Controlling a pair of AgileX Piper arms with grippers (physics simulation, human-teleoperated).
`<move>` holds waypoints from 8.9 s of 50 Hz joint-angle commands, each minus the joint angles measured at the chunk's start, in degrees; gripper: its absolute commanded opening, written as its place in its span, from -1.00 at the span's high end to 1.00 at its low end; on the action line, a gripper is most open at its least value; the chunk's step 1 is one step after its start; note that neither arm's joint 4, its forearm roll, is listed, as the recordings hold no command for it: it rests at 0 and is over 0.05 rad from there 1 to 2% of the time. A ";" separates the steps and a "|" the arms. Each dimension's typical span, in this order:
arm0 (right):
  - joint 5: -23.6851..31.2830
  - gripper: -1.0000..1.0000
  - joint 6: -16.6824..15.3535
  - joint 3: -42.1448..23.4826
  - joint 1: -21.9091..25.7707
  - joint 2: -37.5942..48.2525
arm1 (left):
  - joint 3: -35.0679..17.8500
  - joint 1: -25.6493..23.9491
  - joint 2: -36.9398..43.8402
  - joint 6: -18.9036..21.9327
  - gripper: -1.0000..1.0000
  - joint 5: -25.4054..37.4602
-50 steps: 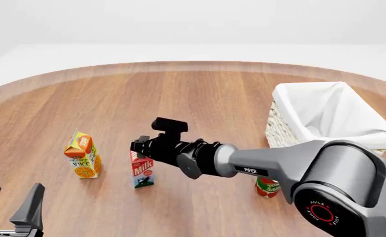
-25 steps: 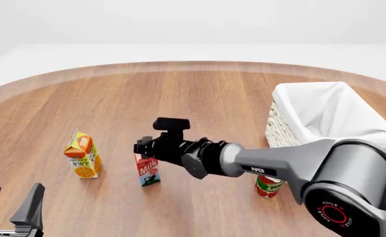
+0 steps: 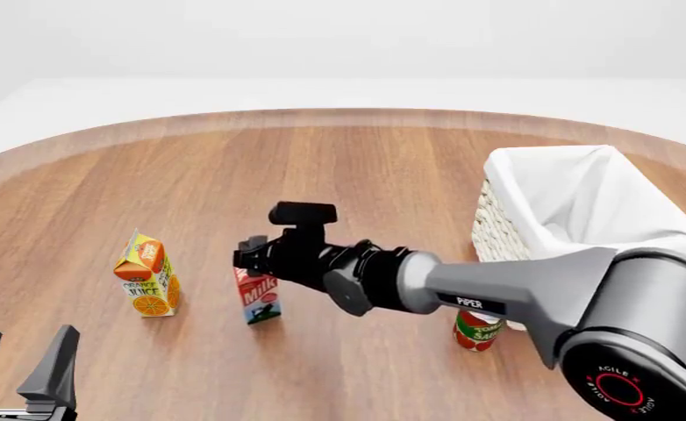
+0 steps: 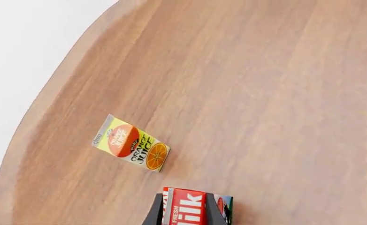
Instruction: Pick the milk and place it in the basket.
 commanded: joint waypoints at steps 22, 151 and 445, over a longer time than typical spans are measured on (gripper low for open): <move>0.36 1.00 0.82 -0.21 0.03 -5.20 | 0.00 0.00 0.00 0.00 -1.00 0.00; 8.48 1.00 -1.23 12.00 -11.25 -41.07 | 0.00 0.00 0.00 0.00 -1.00 0.00; 19.19 1.00 -5.03 20.25 -53.75 -61.63 | 0.00 0.00 0.00 0.00 -1.00 0.00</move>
